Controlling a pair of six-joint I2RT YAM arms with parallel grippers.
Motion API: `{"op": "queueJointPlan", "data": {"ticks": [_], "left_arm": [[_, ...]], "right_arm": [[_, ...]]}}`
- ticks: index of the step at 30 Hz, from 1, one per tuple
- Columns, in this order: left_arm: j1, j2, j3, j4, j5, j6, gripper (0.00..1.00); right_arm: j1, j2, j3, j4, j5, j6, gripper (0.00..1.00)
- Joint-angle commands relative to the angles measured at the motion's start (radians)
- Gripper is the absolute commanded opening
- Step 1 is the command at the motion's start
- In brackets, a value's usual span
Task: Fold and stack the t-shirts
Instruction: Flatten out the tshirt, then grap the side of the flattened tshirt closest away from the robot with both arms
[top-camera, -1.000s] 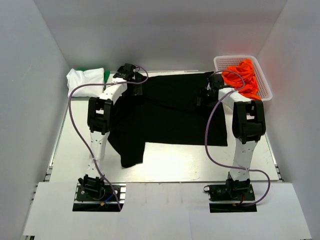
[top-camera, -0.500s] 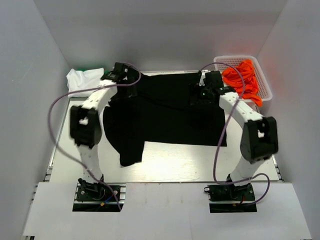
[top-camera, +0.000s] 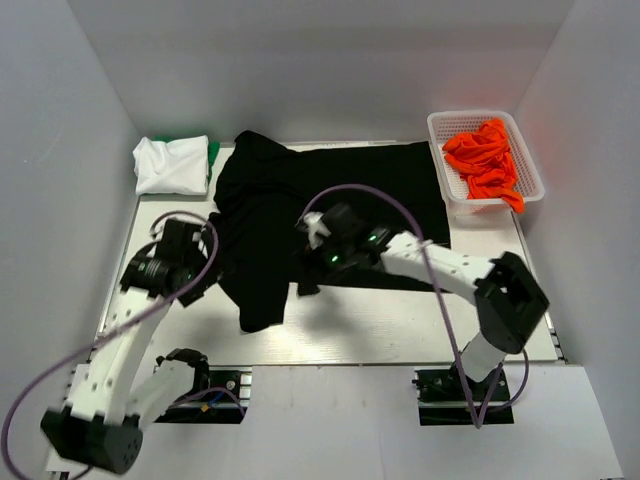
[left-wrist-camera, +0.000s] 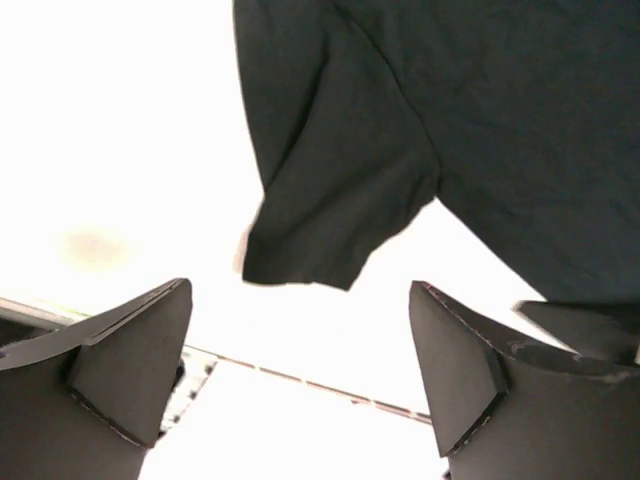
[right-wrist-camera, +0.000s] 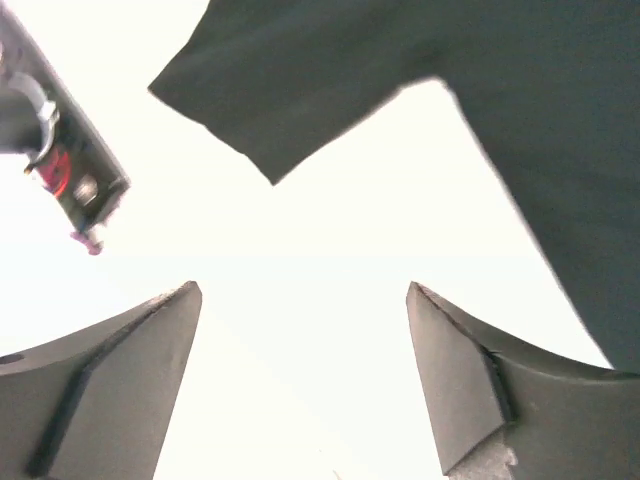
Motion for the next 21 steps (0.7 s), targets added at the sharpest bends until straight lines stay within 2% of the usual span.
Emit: {"op": "queueJointPlan", "data": {"ticks": [1,4,7,8,11,14,18,19,21], "left_arm": [[0.002,-0.144,-0.018,-0.088,0.005,-0.117,0.99],[0.002,-0.189,-0.018,-0.114,0.023,-0.117,0.99],[0.002,-0.175,0.039,-0.157,0.003,-0.117,0.99],[0.002,-0.166,0.056,-0.168,0.003,-0.117,0.99],[0.002,-0.138,0.096,-0.216,0.012,-0.103,0.99],[0.002,-0.163,0.096,-0.246,-0.001,-0.103,0.99],[0.002,-0.206,0.093,-0.247,-0.02,-0.103,0.99],[0.002,-0.206,0.105,-0.256,-0.02,-0.094,0.99],[0.002,-0.206,0.119,-0.265,-0.055,-0.094,0.99]], "right_arm": [[0.092,0.093,0.042,0.028,-0.032,0.122,0.87],[0.167,0.222,0.106,0.045,0.001,0.185,0.83],[0.206,0.325,0.207,-0.051,0.082,0.225,0.8],[0.212,0.339,0.255,-0.059,0.1,0.252,0.79],[0.239,0.377,0.26,-0.014,0.096,0.362,0.75],[0.256,0.408,0.28,0.013,0.186,0.472,0.68],[0.259,0.436,0.301,-0.036,0.269,0.544,0.49],[0.259,0.437,0.303,-0.042,0.274,0.562,0.33],[0.255,0.451,0.306,-0.041,0.277,0.573,0.3]]}}
